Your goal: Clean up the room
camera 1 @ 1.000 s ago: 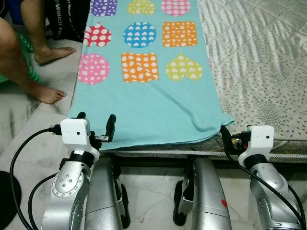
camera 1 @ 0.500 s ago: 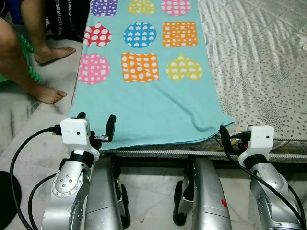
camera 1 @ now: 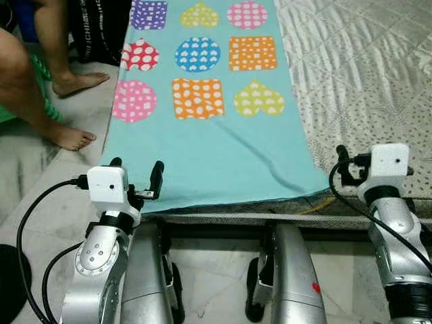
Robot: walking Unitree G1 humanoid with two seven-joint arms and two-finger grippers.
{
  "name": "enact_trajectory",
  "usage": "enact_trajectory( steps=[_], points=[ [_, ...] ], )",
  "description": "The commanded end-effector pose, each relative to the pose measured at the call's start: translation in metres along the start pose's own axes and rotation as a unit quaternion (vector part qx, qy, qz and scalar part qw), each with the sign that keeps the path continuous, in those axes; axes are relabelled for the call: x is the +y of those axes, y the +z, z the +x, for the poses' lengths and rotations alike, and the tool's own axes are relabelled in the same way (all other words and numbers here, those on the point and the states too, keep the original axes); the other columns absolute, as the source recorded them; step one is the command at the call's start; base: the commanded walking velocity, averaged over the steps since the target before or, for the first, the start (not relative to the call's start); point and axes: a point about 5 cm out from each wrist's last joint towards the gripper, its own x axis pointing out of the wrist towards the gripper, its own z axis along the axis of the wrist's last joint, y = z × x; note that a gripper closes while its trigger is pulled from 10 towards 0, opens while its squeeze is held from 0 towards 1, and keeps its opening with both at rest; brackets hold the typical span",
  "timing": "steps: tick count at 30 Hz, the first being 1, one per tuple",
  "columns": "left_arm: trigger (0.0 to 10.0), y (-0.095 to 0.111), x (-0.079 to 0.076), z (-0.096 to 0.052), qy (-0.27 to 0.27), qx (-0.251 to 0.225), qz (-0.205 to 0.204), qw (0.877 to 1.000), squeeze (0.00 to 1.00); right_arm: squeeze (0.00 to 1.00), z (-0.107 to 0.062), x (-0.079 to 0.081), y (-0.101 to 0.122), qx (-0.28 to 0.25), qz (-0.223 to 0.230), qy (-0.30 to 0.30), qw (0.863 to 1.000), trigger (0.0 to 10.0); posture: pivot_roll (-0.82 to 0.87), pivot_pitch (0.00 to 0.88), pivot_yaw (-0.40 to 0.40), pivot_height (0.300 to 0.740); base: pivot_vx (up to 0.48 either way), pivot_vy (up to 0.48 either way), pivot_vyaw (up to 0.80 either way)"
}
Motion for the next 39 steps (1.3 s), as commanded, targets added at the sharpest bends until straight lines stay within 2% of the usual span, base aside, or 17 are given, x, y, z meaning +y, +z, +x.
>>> enact_trajectory(
  steps=[1, 5, 6, 9, 10, 11, 13, 16, 20, 22, 24, 25, 26, 28, 33, 35, 39],
  points=[
    [10.0, -0.005, 0.003, -0.002, 0.005, 0.007, 0.003, 1.0, 0.0, 0.0, 0.003, -0.003, -0.001, 0.001, 0.021, -0.012, 1.0, 10.0, 0.13, 0.281, 0.019, 0.549, 0.0, 0.0, 0.0],
    [10.0, -0.004, 0.002, -0.001, 0.004, 0.005, 0.002, 1.0, 0.0, 0.0, 0.003, 0.016, 0.011, -0.012, 0.063, 0.027, 0.998, 10.0, 0.13, 0.28, 0.017, 0.549, 0.0, 0.0, 0.0],
    [10.0, -0.004, 0.002, -0.001, 0.004, 0.005, 0.002, 1.0, 0.0, 0.0, 0.0, 0.032, 0.014, -0.011, 0.088, 0.059, 0.994, 10.0, 0.13, 0.279, 0.015, 0.549, 0.0, 0.0, 0.0],
    [10.0, -0.004, 0.002, -0.001, 0.004, 0.005, 0.002, 1.0, 0.0, 0.0, -0.006, 0.051, 0.017, -0.006, 0.114, 0.099, 0.989, 10.0, 0.13, 0.279, 0.015, 0.549, 0.0, 0.0, 0.0],
    [10.0, -0.004, 0.002, -0.002, 0.005, 0.005, 0.002, 1.0, 0.0, 0.0, -0.011, 0.063, 0.017, 0.001, 0.134, 0.127, 0.983, 10.0, 0.13, 0.279, 0.011, 0.549, 0.0, 0.0, 0.0],
    [10.0, -0.004, 0.002, -0.002, 0.005, 0.005, 0.002, 1.0, 0.0, 0.0, -0.011, 0.063, 0.017, 0.001, 0.134, 0.127, 0.983, 10.0, 0.13, 0.279, 0.011, 0.549, 0.0, 0.0, 0.0],
    [10.0, -0.004, 0.001, -0.002, 0.006, 0.004, 0.002, 1.0, 0.0, 0.0, -0.021, 0.081, 0.015, 0.013, 0.139, 0.171, 0.975, 10.0, 0.13, 0.279, 0.011, 0.549, 0.0, 0.0, 0.0],
    [10.0, -0.004, 0.001, -0.002, 0.005, 0.003, 0.002, 1.0, 0.0, 0.0, -0.03, 0.089, 0.004, 0.035, 0.126, 0.193, 0.972, 10.0, 0.13, 0.277, 0.011, 0.549, 0.0, 0.0, 0.0],
    [10.0, -0.004, 0.001, -0.001, 0.003, 0.003, 0.001, 1.0, 0.0, 0.0, -0.037, 0.093, -0.008, 0.067, 0.119, 0.215, 0.967, 10.0, 0.13, 0.276, 0.013, 0.549, 0.0, 0.0, 0.0],
    [10.0, -0.005, 0.0, -0.001, 0.001, 0.003, 0.001, 1.0, 0.0, 0.0, -0.045, 0.097, -0.021, 0.108, 0.101, 0.243, 0.959, 10.0, 0.13, 0.276, 0.013, 0.549, 0.0, 0.0, 0.0],
    [10.0, -0.005, 0.0, -0.001, 0.001, 0.003, 0.001, 1.0, 0.0, 0.0, -0.047, 0.097, -0.025, 0.119, 0.096, 0.248, 0.957, 10.0, 0.12, 0.273, 0.012, 0.549, 0.0, 0.0, 0.0],
    [10.0, -0.005, -0.001, -0.001, -0.001, 0.004, 0.001, 1.0, 0.0, 0.0, -0.054, 0.096, -0.038, 0.153, 0.069, 0.267, 0.949, 10.0, 0.12, 0.272, 0.012, 0.549, 0.0, 0.0, 0.0],
    [10.0, -0.005, -0.001, -0.001, -0.001, 0.004, 0.001, 1.0, 0.0, 0.0, -0.054, 0.096, -0.038, 0.153, 0.069, 0.267, 0.949, 10.0, 0.12, 0.272, 0.012, 0.549, 0.0, 0.0, 0.0],
    [10.0, -0.005, -0.001, 0.0, -0.002, 0.003, 0.0, 1.0, 0.0, 0.0, -0.063, 0.092, -0.052, 0.194, 0.045, 0.291, 0.936, 10.0, 0.12, 0.272, 0.012, 0.549, 0.0, 0.0, 0.0],
    [10.0, -0.006, -0.001, -0.001, -0.002, 0.005, 0.0, 1.0, 0.0, 0.0, -0.076, 0.082, -0.063, 0.223, 0.019, 0.313, 0.923, 10.0, 0.12, 0.269, 0.01, 0.549, 0.0, 0.0, 0.0],
    [10.0, -0.006, -0.001, 0.0, -0.002, 0.005, 0.0, 1.0, 0.0, 0.0, -0.084, 0.071, -0.067, 0.238, 0.012, 0.317, 0.918, 10.0, 0.12, 0.27, 0.009, 0.549, 0.0, 0.0, 0.0],
    [10.0, -0.007, 0.0, 0.0, -0.002, 0.005, 0.0, 1.0, 0.0, 0.0, -0.089, 0.064, -0.071, 0.247, 0.002, 0.322, 0.914, 10.0, 0.11, 0.271, 0.009, 0.549, 0.0, 0.0, 0.0]
  ],
)
